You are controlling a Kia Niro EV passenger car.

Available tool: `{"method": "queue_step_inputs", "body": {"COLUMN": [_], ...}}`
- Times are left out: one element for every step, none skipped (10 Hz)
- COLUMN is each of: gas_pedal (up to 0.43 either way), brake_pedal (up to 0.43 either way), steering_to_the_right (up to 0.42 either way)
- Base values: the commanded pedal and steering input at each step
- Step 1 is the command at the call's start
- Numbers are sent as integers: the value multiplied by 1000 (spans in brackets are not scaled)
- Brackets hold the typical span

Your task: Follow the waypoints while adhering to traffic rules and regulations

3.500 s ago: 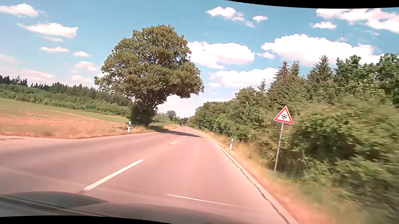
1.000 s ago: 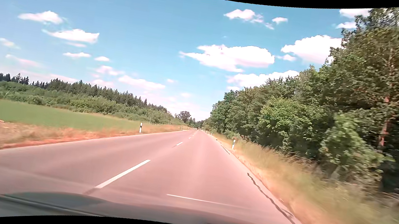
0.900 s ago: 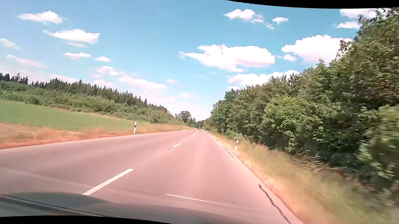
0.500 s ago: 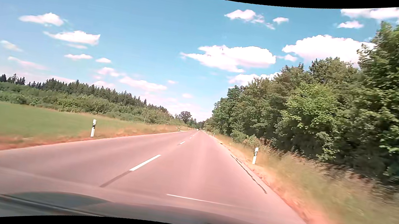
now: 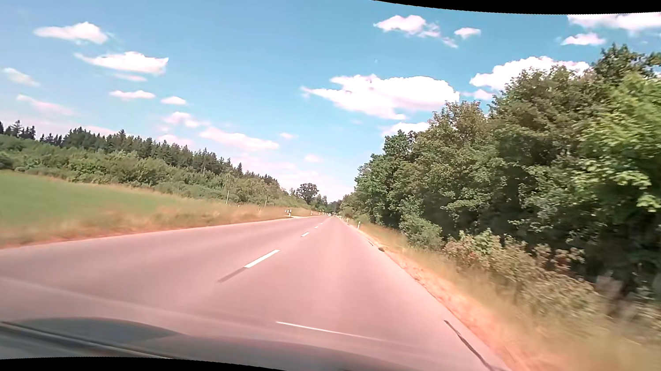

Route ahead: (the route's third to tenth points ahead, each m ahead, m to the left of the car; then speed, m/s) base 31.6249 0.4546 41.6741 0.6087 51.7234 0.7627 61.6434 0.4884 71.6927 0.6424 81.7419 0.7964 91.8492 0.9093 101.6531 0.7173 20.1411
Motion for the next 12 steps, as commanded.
{"method": "queue_step_inputs", "body": {"gas_pedal": [268, 268, 268, 268, 268, 268, 268, 268, 268, 268, 268, 260], "brake_pedal": [0, 0, 0, 0, 0, 0, 0, 0, 0, 0, 0, 0], "steering_to_the_right": [-5, -4, -5, -4, -5, -5, -5, -5, -5, -4, -4, -4]}}
